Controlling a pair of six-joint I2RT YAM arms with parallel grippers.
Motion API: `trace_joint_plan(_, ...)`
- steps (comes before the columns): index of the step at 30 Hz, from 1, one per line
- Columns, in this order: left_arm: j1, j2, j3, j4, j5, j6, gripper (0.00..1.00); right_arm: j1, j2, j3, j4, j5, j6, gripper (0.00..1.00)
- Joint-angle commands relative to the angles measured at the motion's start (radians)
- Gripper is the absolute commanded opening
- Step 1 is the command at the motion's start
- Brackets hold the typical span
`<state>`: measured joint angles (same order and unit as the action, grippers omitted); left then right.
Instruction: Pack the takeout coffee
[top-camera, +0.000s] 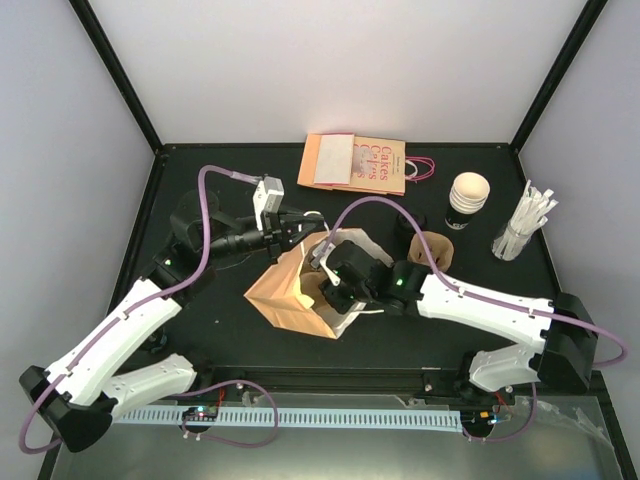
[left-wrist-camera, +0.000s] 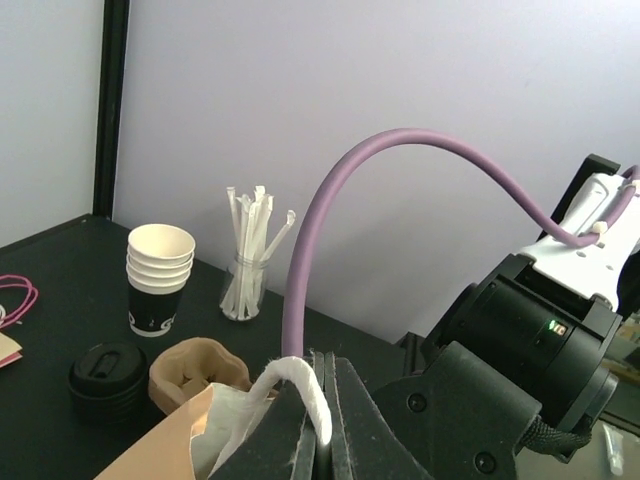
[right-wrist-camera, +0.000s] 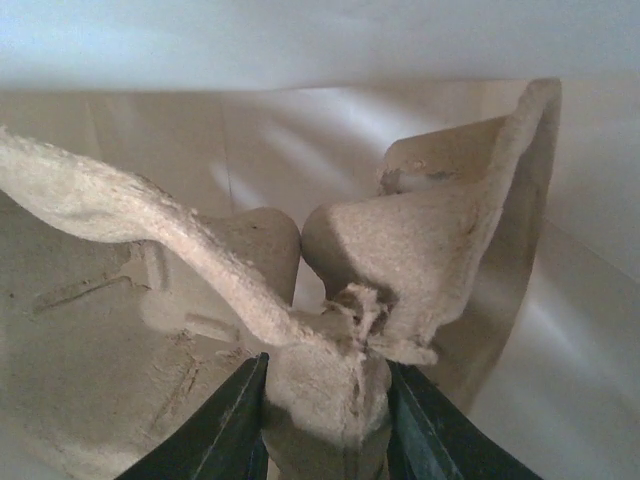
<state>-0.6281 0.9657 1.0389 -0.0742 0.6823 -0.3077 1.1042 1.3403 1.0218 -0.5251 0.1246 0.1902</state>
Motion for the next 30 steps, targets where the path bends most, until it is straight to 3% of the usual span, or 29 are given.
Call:
trace_joint_plan(1,0.000,0.004,0.012,0.138,0.038,-0.056,0.01,0.003,-0.022,0.072,-0.206,0.046,0.035,0.33)
trace_joint_plan(8,-0.001,0.029,0.012,0.246,0.082,-0.150,0.02,0.002,-0.019,0.210,-0.449,0.029,0.078,0.33)
trace_joint_plan(12,0.002,0.024,0.014,0.222,0.050,-0.167,0.02,0.001,0.023,0.266,-0.575,0.036,0.090,0.35)
trace_joint_plan(23,0.067,-0.036,-0.030,0.019,-0.141,-0.122,0.02,-0.004,0.156,0.269,-0.554,0.017,0.060,0.35)
trace_joint_plan(30,0.106,-0.102,-0.043,-0.111,-0.243,-0.027,0.24,-0.021,0.280,0.334,-0.515,-0.024,0.015,0.35)
